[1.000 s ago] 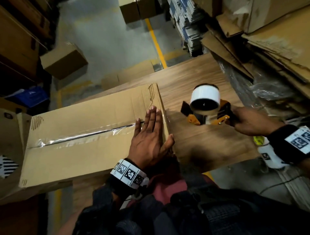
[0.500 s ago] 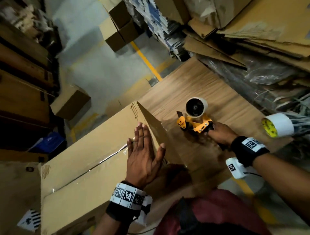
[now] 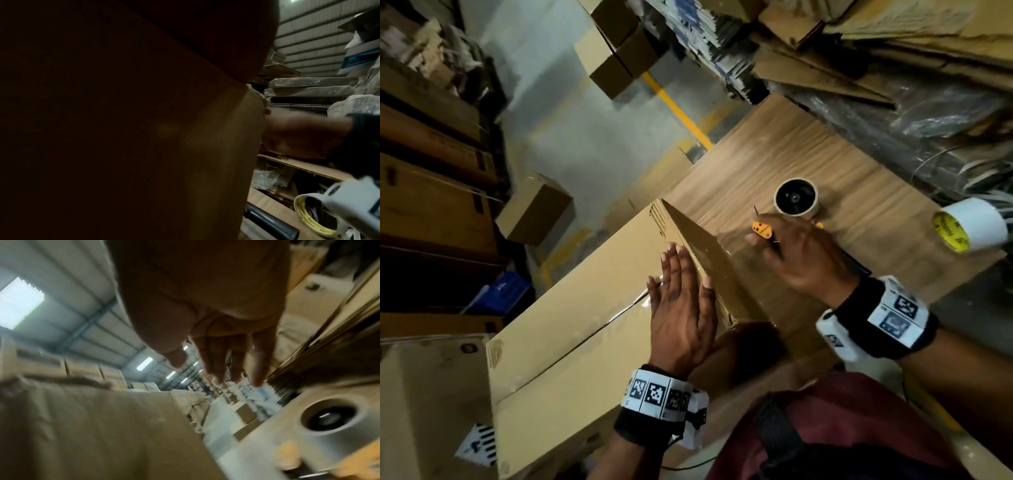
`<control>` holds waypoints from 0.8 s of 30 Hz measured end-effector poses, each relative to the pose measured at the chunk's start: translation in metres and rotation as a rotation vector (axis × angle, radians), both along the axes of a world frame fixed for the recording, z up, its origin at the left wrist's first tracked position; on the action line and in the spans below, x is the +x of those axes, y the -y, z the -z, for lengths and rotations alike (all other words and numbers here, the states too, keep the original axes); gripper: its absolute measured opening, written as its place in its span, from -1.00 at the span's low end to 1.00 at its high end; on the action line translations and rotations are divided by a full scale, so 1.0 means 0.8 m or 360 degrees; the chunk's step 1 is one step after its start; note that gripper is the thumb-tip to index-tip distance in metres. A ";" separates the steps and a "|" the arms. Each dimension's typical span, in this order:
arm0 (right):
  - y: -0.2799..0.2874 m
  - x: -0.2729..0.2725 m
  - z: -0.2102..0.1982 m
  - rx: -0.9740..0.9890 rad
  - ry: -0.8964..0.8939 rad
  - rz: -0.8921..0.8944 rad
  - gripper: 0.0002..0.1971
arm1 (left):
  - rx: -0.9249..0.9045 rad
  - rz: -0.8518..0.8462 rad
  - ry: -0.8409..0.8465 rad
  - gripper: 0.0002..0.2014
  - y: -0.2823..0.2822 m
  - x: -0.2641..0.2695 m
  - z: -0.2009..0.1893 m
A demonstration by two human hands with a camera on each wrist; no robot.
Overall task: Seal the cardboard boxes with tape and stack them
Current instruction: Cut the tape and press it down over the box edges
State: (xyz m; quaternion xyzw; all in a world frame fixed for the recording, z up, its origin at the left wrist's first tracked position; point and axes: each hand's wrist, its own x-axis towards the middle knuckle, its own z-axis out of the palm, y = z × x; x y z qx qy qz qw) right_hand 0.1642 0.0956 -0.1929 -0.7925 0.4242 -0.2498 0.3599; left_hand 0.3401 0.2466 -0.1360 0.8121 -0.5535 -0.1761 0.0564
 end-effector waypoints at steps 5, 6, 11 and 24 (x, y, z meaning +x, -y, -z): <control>-0.062 0.068 -0.034 0.0681 0.0526 -0.0860 -0.03 | -0.0052 0.0073 0.0055 -0.25 -0.002 0.005 0.006; -0.070 0.070 -0.026 0.0704 0.0541 -0.0916 -0.01 | -0.0048 0.0087 0.0076 -0.23 -0.003 0.006 0.006; -0.071 0.043 0.030 0.0884 0.0265 -0.0934 -0.02 | 0.0007 0.0044 0.0033 -0.25 -0.001 0.003 0.004; -0.009 0.080 -0.032 0.0753 0.0050 -0.0422 0.06 | 0.0290 -0.0097 0.0231 0.08 -0.039 0.040 -0.013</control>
